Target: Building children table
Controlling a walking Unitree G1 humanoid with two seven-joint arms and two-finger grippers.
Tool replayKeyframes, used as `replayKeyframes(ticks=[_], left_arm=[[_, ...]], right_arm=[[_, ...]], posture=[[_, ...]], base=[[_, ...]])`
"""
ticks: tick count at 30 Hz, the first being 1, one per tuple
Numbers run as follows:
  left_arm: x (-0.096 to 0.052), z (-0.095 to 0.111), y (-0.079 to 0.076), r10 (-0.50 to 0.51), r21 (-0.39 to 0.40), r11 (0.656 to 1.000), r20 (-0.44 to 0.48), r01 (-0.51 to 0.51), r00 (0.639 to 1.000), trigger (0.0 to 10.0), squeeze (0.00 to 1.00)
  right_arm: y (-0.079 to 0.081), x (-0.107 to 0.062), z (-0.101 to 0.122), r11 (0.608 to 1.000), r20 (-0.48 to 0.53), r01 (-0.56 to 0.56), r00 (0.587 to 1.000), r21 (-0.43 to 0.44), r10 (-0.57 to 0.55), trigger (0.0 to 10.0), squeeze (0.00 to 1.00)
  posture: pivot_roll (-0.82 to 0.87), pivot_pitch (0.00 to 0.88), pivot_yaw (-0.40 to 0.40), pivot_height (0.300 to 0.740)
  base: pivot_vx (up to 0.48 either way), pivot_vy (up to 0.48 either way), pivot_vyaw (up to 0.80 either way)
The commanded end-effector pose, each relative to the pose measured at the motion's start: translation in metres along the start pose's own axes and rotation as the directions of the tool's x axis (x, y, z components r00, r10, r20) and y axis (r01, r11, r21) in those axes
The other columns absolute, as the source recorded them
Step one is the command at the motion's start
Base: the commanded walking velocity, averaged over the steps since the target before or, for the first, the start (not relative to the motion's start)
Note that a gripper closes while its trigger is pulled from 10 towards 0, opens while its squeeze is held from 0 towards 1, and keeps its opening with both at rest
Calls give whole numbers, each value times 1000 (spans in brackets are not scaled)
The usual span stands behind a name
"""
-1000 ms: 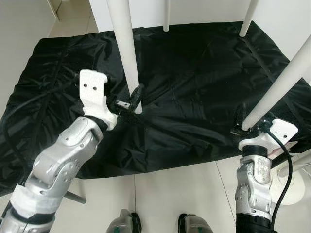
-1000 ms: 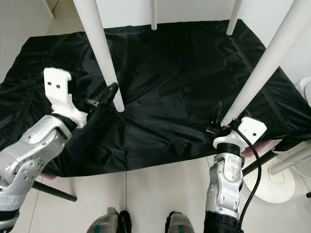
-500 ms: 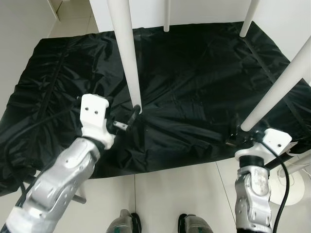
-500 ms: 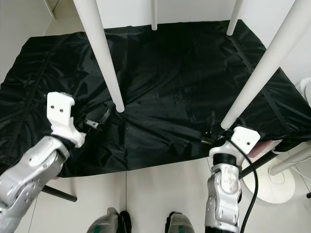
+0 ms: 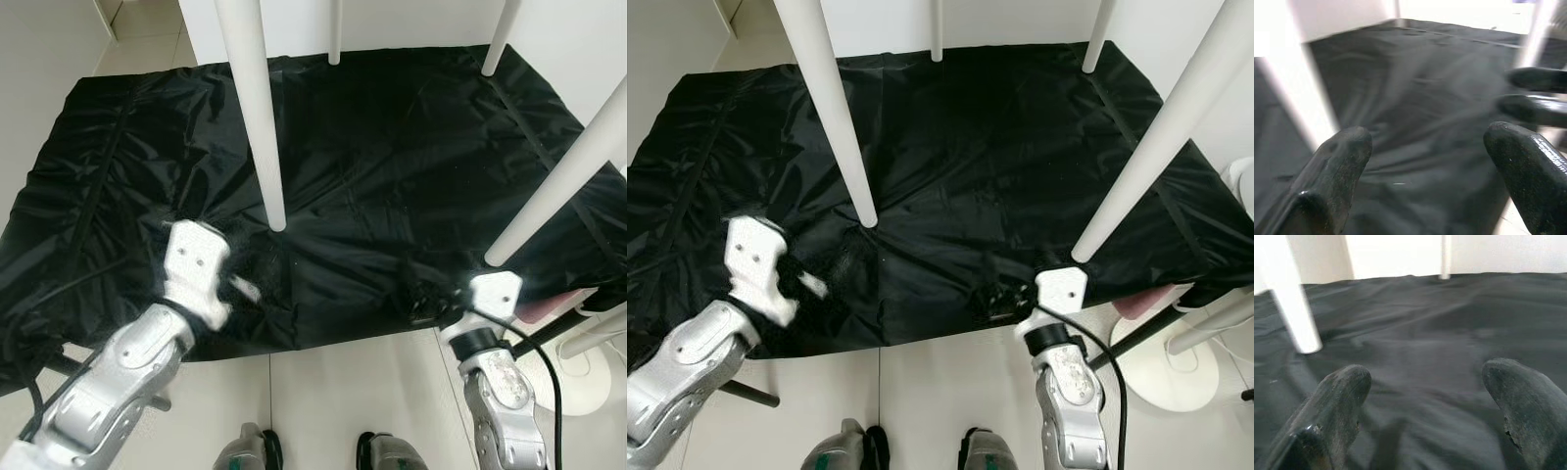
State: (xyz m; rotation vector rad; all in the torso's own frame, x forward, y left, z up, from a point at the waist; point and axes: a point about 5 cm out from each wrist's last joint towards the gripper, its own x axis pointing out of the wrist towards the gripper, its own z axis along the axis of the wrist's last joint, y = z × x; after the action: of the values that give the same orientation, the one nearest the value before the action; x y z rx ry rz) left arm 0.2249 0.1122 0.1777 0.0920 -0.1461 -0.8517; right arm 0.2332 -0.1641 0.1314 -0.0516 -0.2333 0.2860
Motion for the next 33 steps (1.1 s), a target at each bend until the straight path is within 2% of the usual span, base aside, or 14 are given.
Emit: replayKeyframes(ticks=[1,4,5,8,11,14,17,18,19,20,22,24,29,33], left_arm=[[-4,2,-4,-51,18,999,5,51,999,10000,0],[-4,2,-4,-51,18,999,5,51,999,10000,0],[-7,1,-8,-88,15,996,1,88,996,10000,0],[-9,1,-11,-123,10,992,-3,123,992,10000,0],[-27,-9,-25,-279,-15,960,-85,279,956,10000,0],[-27,-9,-25,-279,-15,960,-85,279,956,10000,0],[-37,-20,-31,-365,-63,931,-168,360,916,10000,0],[-37,-20,-31,-365,-63,931,-168,360,916,10000,0],[-42,-27,-31,-396,-88,918,-199,386,897,10000,0],[-42,-27,-31,-396,-88,918,-199,386,897,10000,0],[-52,-41,-31,-440,-103,898,-264,429,858,10000,0],[-55,-46,-31,-453,-106,891,-286,443,844,10000,0],[-69,-64,-30,-472,-126,878,-392,463,790,10000,0],[-72,-69,-29,-470,-129,878,-415,461,779,10000,0]], right_arm=[[7,-2,-2,997,-16,-74,997,16,74,10000,0],[7,-2,-2,997,-16,-74,997,16,74,10000,0],[11,-4,-3,989,-32,-144,989,18,144,10000,0],[15,-7,-4,979,-46,-203,978,19,204,10000,0],[27,-27,-8,895,-120,-443,887,55,447,10000,0],[27,-27,-8,895,-120,-443,887,55,447,10000,0],[28,-38,-13,840,-168,-539,824,62,541,10000,0],[28,-38,-13,840,-168,-539,824,62,541,10000,0],[26,-45,-17,802,-201,-592,778,83,595,10000,0],[26,-45,-17,802,-201,-592,778,83,595,10000,0],[21,-60,-28,736,-278,-663,687,139,672,10000,0],[19,-65,-31,719,-304,-678,660,153,687,10000,0],[7,-76,-51,727,-402,-659,623,193,671,10000,0],[4,-78,-57,735,-425,-647,618,204,661,10000,0]], posture=[[-52,118,63,740],[-52,118,63,740],[-48,119,56,740],[-46,119,53,740],[-42,123,50,740],[-42,123,50,740],[-44,122,54,740],[-44,122,54,740],[-44,121,54,740],[-44,121,54,740],[-45,123,55,740],[-45,123,55,740],[-43,122,52,740],[-44,119,51,740]], base=[[0,0,0],[0,0,0],[0,0,0],[0,0,0],[0,0,0],[0,0,0],[0,0,0],[0,0,0],[0,0,0],[0,0,0],[0,0,0],[0,0,0],[0,0,0],[0,0,0]])
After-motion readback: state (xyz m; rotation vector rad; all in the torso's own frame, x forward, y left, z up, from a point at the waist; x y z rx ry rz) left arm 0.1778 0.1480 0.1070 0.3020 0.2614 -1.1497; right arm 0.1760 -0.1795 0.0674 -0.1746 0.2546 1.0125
